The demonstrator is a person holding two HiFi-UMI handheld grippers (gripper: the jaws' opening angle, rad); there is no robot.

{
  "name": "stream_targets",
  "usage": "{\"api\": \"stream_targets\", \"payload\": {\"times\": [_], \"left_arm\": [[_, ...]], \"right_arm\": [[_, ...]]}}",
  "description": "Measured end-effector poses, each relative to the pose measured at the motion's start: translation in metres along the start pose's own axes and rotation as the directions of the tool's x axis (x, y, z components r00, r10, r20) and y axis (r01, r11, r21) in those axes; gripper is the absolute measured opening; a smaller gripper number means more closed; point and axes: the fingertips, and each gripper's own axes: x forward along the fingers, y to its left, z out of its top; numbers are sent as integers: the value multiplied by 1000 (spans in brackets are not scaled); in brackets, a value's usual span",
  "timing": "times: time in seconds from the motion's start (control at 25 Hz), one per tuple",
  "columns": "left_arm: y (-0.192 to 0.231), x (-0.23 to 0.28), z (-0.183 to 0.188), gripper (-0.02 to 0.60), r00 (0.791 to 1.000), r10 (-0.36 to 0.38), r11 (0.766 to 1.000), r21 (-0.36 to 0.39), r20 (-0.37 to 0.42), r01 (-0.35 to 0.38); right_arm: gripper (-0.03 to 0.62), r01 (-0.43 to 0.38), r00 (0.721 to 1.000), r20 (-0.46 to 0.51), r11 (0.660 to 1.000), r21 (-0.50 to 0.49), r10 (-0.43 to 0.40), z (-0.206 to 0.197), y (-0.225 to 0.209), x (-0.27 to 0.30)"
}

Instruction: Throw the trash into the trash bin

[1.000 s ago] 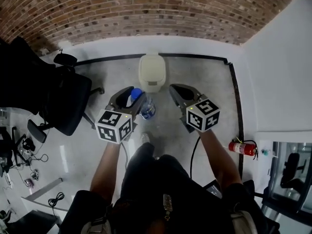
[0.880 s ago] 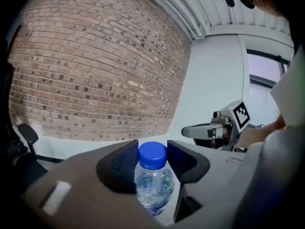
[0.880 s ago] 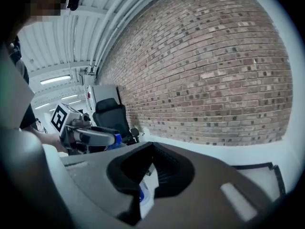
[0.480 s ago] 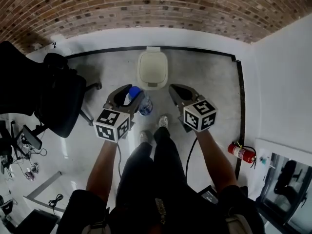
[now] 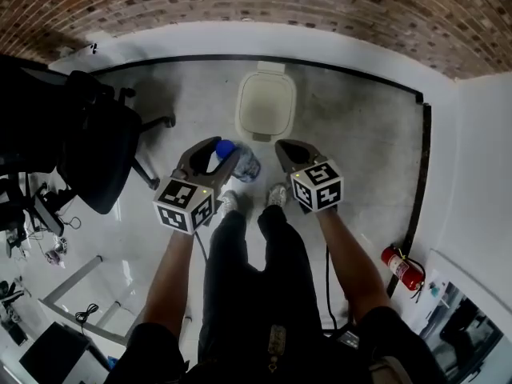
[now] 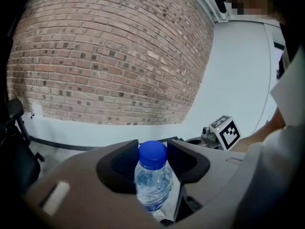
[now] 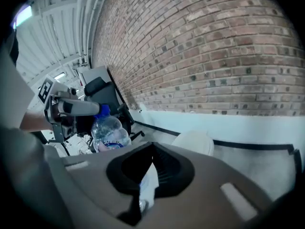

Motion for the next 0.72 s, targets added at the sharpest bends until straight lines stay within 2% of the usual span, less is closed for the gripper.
{"api": "stream_targets", "payload": {"times": [0.28, 0.44, 0.72], "left_arm": [[55, 45, -64, 195, 999, -30, 999, -31, -44, 28], [78, 64, -104, 195, 993, -71, 997, -40, -91, 67], [112, 85, -141, 195, 985, -101, 994, -47, -139, 96]], "right_arm": [[3, 22, 993, -116, 999, 37, -17, -85, -40, 99], [3, 72, 982, -182, 995, 63, -59, -136, -53, 138], [3, 168, 956, -252, 984, 56, -149, -172, -68, 179]]}}
